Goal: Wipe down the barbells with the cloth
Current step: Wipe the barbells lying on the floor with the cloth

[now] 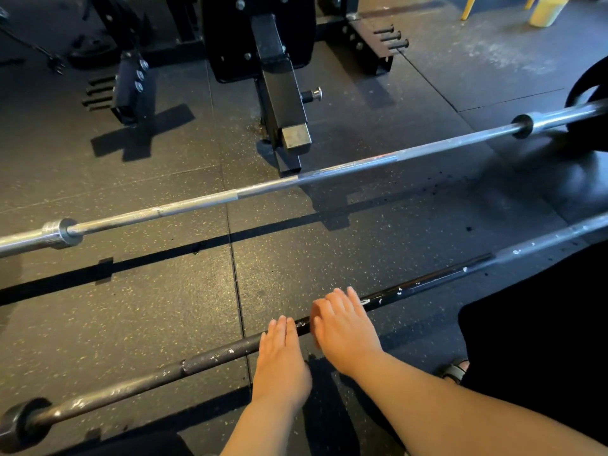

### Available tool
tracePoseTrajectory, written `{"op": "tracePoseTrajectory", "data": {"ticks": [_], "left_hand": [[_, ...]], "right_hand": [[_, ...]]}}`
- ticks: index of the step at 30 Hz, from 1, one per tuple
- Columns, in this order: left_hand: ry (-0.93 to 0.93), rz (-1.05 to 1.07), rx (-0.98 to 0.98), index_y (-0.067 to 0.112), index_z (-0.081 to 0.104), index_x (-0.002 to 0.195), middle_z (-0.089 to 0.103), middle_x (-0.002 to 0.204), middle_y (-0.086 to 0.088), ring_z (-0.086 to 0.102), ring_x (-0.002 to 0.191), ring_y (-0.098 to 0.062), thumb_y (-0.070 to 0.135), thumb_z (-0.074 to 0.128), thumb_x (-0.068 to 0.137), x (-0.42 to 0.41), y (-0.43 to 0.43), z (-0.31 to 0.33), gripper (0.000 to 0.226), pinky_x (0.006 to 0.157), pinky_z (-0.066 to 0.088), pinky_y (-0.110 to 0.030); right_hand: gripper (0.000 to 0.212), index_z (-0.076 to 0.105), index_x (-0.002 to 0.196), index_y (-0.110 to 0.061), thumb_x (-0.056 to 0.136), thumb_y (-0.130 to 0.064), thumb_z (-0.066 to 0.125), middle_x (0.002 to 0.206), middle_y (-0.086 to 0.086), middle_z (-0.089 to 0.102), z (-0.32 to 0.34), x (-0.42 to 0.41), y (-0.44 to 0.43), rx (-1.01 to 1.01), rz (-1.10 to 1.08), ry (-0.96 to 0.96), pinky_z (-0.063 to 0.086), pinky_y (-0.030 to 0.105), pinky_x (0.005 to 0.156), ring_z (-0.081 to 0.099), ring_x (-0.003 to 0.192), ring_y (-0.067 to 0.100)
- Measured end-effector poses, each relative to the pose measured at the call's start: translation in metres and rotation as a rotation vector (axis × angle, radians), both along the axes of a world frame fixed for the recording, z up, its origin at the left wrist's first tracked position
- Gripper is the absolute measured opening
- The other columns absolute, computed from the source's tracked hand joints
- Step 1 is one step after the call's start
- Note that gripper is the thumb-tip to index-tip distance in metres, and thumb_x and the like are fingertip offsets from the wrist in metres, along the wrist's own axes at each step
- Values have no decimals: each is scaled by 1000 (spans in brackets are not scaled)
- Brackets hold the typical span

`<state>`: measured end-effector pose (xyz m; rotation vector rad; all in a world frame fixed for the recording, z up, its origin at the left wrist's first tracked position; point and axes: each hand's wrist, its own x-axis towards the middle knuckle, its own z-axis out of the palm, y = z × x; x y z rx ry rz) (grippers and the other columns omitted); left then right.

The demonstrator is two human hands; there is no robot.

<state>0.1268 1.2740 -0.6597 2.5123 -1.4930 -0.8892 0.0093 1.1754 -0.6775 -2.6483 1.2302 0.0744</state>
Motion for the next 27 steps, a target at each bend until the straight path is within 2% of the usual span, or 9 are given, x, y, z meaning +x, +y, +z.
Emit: {"op": "tracePoseTrajectory", "data": {"ticks": [4,7,11,13,15,18,20,22,27], "left_hand": [[2,2,-12,10,-6,162,-14,170,-5,-16,156,-22,10,43,101,-1,1,-2,78,127,-8,-36],[-5,24,-39,10,-6,162,-12,170,-6,-15,156,-22,10,38,103,-3,0,-2,73,127,-7,-37],[1,43,-47,8,-3,162,-10,170,-8,-14,156,-23,13,31,106,-3,-2,6,65,124,-12,-34],[15,39,-56,7,-1,162,-9,170,-8,-13,156,-23,13,34,105,-4,-2,9,67,122,-14,-33],[17,44,-75,8,1,162,-6,171,-9,-12,157,-23,15,36,106,-3,-1,10,67,121,-14,-32],[0,39,-88,9,0,162,-5,171,-9,-11,157,-23,14,42,105,0,4,8,71,119,-16,-31],[1,41,-86,9,0,163,-7,171,-8,-12,157,-23,10,47,101,1,5,8,77,122,-14,-32],[7,34,-77,10,-1,163,-9,171,-6,-14,156,-22,8,47,100,0,4,10,79,122,-13,-32],[-1,59,-99,9,-3,162,-12,170,-5,-16,156,-21,7,44,101,0,3,3,77,121,-15,-32]], "right_hand": [[55,38,153,-9,107,-31,19,160,14,35,2,6,12,66,-238,68,0,49,125,16,155,36],[64,51,146,-8,102,-36,13,153,15,48,-9,20,26,43,-91,55,12,51,121,30,150,38],[78,35,156,-10,97,-43,-3,161,13,35,-12,16,23,16,58,29,-1,47,122,18,155,34],[67,39,155,-11,103,-41,9,159,13,40,-13,15,21,-39,35,32,4,47,124,23,154,33],[56,39,155,-10,106,-36,36,160,15,38,-15,21,27,-20,37,76,8,51,125,20,154,36],[65,43,153,-9,96,-33,63,157,15,42,-16,27,32,5,74,75,12,52,123,22,153,37],[54,46,151,-12,105,-38,39,154,10,47,-17,19,23,-23,110,51,16,47,123,32,151,32],[62,48,150,-14,105,-42,16,150,7,52,-15,12,14,-17,72,29,19,44,123,39,147,28],[49,54,145,-11,102,-33,45,149,12,53,-14,19,22,10,-86,57,22,52,121,38,147,34]]}}
